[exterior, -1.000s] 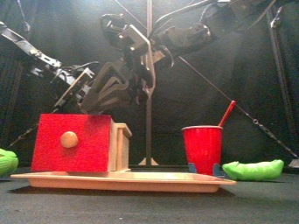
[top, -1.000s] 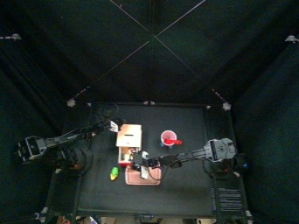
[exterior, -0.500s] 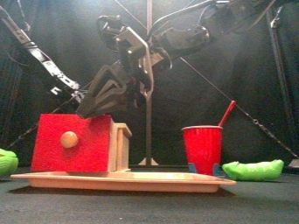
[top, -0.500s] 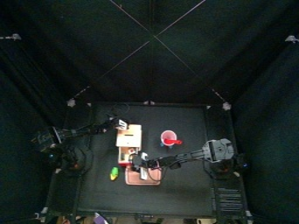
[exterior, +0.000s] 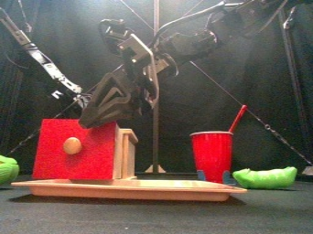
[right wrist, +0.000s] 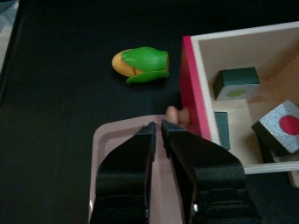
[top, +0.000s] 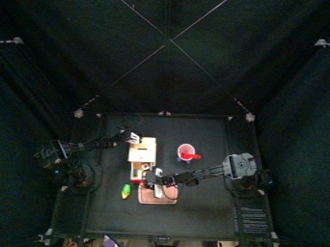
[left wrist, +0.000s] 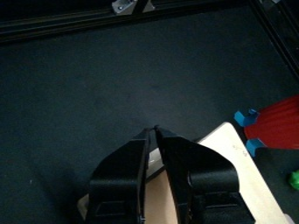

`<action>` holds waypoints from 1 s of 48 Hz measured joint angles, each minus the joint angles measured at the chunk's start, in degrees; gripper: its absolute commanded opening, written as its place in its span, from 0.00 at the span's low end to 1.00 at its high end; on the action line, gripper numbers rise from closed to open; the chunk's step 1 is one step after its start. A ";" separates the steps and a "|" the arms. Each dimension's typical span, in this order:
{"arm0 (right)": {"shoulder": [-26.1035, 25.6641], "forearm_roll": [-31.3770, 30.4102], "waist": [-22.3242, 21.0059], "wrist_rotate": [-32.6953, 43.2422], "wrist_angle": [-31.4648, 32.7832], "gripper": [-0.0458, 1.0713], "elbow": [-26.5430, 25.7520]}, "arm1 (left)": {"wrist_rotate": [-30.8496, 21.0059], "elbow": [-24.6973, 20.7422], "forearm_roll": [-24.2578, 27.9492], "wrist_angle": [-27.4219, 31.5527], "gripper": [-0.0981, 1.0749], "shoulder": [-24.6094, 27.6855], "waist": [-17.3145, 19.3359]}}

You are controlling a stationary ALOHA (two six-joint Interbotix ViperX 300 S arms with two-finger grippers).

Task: Close drawer

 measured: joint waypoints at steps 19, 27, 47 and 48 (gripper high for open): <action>0.62 0.26 -4.04 0.18 -0.09 0.54 -1.32 | 0.00 0.00 0.00 0.00 0.59 0.00 0.00; 1.41 0.26 -5.36 0.18 -0.09 0.54 -2.11 | 0.00 0.00 0.00 0.00 0.59 0.00 0.09; 1.76 0.35 -8.53 0.18 -0.18 0.54 -2.99 | 0.00 0.00 0.00 0.00 0.59 0.00 0.09; 1.76 0.26 -8.70 0.18 -0.26 0.54 -2.99 | 0.00 0.00 0.00 -0.09 0.59 0.00 0.09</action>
